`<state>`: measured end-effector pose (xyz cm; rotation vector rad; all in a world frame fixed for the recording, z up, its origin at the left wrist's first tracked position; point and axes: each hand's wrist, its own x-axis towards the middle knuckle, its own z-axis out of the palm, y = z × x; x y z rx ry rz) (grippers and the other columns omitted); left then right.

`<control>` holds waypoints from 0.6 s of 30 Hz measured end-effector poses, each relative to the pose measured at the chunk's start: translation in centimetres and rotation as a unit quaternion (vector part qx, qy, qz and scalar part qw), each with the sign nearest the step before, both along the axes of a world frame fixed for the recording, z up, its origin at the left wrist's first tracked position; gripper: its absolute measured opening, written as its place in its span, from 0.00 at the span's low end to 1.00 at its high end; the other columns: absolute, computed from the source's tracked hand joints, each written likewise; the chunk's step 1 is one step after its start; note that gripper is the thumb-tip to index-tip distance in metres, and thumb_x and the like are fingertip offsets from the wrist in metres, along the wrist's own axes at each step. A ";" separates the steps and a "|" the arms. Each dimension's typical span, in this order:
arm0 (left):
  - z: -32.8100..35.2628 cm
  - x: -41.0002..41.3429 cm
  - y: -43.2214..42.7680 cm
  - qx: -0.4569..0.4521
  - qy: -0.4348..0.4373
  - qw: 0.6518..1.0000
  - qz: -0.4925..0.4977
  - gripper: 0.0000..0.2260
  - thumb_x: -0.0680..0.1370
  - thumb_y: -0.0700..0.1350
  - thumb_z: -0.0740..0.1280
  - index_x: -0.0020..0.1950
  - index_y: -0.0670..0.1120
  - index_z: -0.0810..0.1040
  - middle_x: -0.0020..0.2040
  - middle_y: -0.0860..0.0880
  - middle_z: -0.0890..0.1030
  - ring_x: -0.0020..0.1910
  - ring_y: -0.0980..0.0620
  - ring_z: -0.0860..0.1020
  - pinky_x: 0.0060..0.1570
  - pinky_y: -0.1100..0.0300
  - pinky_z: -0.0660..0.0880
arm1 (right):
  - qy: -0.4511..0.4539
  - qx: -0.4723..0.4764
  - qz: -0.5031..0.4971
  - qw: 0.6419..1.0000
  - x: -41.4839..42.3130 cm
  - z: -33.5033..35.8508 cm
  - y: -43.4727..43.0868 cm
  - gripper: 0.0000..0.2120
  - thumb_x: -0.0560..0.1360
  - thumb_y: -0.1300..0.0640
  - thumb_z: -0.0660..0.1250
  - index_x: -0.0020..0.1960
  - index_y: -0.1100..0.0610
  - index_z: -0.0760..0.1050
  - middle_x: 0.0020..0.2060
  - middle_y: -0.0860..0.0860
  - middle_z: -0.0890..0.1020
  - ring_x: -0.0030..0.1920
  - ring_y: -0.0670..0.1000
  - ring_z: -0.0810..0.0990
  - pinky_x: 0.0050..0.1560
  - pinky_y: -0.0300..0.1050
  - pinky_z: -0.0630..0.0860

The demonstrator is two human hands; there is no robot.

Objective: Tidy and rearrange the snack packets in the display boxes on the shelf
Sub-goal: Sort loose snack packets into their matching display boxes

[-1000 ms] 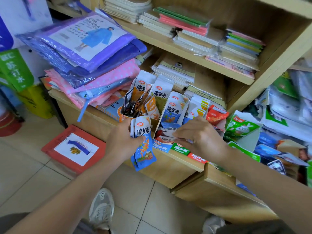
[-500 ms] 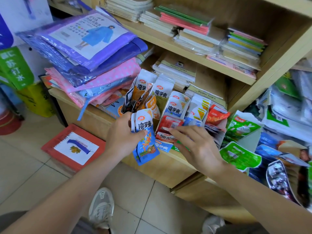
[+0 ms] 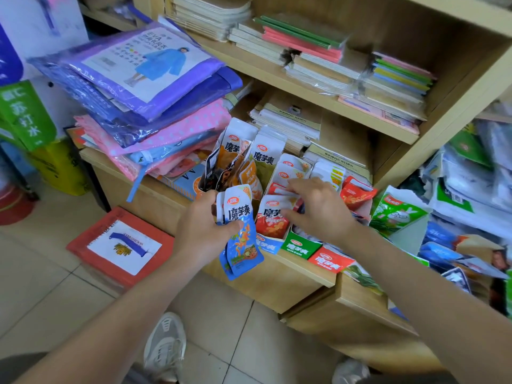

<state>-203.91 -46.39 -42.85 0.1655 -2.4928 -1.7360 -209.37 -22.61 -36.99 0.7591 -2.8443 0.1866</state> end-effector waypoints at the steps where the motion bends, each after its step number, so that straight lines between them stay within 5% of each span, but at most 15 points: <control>1: 0.1 0.0 0.0 0.001 0.002 1.000 0.002 0.18 0.63 0.53 0.75 0.49 0.51 0.77 0.46 0.54 0.85 0.47 0.52 0.83 0.47 0.43 0.81 | -0.018 0.049 -0.013 0.999 -1.0 0.7 -0.1 0.19 0.72 0.46 0.73 0.56 0.57 0.76 0.44 0.53 0.82 0.49 0.58 0.78 0.53 0.56 0.73; 6: 0.2 -0.3 0.3 0.011 0.015 1.000 0.003 0.17 0.63 0.53 0.75 0.49 0.50 0.78 0.45 0.55 0.85 0.46 0.53 0.83 0.46 0.44 0.81 | -0.107 0.229 -0.045 0.966 -4.9 1.9 -1.1 0.35 0.70 0.32 0.69 0.69 0.50 0.66 0.55 0.51 0.79 0.60 0.56 0.73 0.62 0.57 0.62; 11: 0.2 -0.6 0.6 0.003 0.018 1.000 -0.005 0.17 0.64 0.54 0.75 0.49 0.53 0.78 0.46 0.56 0.85 0.46 0.55 0.83 0.44 0.45 0.82 | -0.163 0.162 -0.061 0.971 -6.8 0.3 -1.8 0.38 0.65 0.32 0.74 0.67 0.50 0.67 0.61 0.51 0.72 0.63 0.55 0.72 0.64 0.60 0.63; 15: 0.3 -0.6 0.8 -0.016 0.012 1.000 0.002 0.16 0.66 0.52 0.77 0.48 0.52 0.77 0.45 0.56 0.85 0.46 0.54 0.83 0.44 0.45 0.81 | -0.121 0.148 -0.082 0.978 -6.1 -0.4 -1.7 0.38 0.65 0.32 0.73 0.69 0.45 0.66 0.62 0.49 0.72 0.62 0.53 0.73 0.63 0.58 0.59; 18: -0.3 -0.5 1.1 -0.032 0.009 0.999 0.011 0.14 0.69 0.46 0.79 0.48 0.50 0.76 0.45 0.55 0.84 0.45 0.53 0.83 0.43 0.44 0.80 | -0.113 0.043 -0.069 0.990 -5.5 -0.2 -1.3 0.33 0.63 0.35 0.77 0.63 0.44 0.70 0.58 0.47 0.73 0.58 0.51 0.74 0.61 0.56 0.60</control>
